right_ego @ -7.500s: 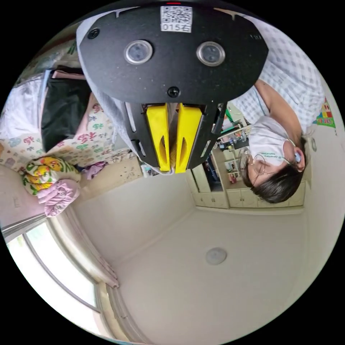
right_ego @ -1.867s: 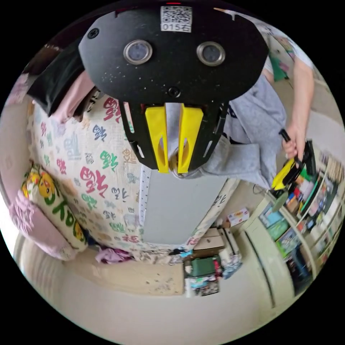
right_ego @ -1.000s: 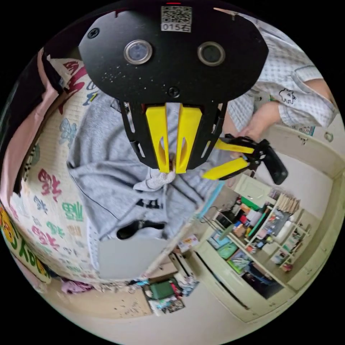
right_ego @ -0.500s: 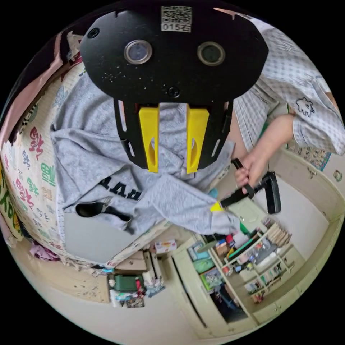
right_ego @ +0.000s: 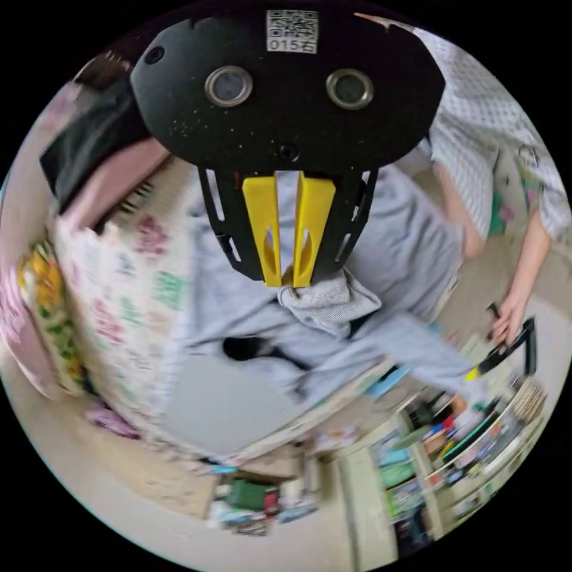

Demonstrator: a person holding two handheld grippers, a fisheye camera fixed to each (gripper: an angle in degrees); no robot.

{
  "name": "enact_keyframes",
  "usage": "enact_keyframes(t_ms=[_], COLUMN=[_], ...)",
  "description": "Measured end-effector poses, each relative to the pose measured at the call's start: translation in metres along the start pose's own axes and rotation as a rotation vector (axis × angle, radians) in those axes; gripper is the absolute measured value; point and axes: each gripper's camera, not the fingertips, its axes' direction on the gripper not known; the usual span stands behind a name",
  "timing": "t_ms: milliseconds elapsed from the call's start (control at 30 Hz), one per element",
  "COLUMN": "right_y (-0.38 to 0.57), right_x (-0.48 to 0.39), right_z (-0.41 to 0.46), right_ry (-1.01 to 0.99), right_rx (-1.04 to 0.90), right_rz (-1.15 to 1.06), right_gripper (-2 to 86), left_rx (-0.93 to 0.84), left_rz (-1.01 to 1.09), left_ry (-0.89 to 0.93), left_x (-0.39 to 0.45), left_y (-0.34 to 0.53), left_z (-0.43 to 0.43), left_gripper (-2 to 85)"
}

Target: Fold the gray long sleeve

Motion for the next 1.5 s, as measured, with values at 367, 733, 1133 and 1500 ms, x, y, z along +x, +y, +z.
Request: enact_keyframes(t_ms=[367, 733, 1133, 1500], right_y=[0.215, -0.009, -0.094, -0.085], right_x=[0.299, 0.285, 0.370, 0.371], right_z=[-0.205, 0.075, 0.096, 0.142], right_ry=[0.316, -0.433, -0.491, -0.113], right_rx=[0.413, 0.105, 0.135, -0.250], right_rz=[0.832, 0.343, 0.555, 0.221], right_gripper=[7.7, 12.7, 11.3, 11.0], left_rx=[0.286, -0.352, -0.186, -0.623], left_rz=[-0.325, -0.189, -0.562, 0.249], left_ry=[-0.311, 0.354, 0.475, -0.155], left_x=[-0.102, -0.019, -0.027, 0.059], left_y=[-0.032, -0.129, -0.222, -0.276], left_z=[-0.028, 0.345, 0.459, 0.520], left_gripper=[7.0, 12.7, 12.1, 10.6])
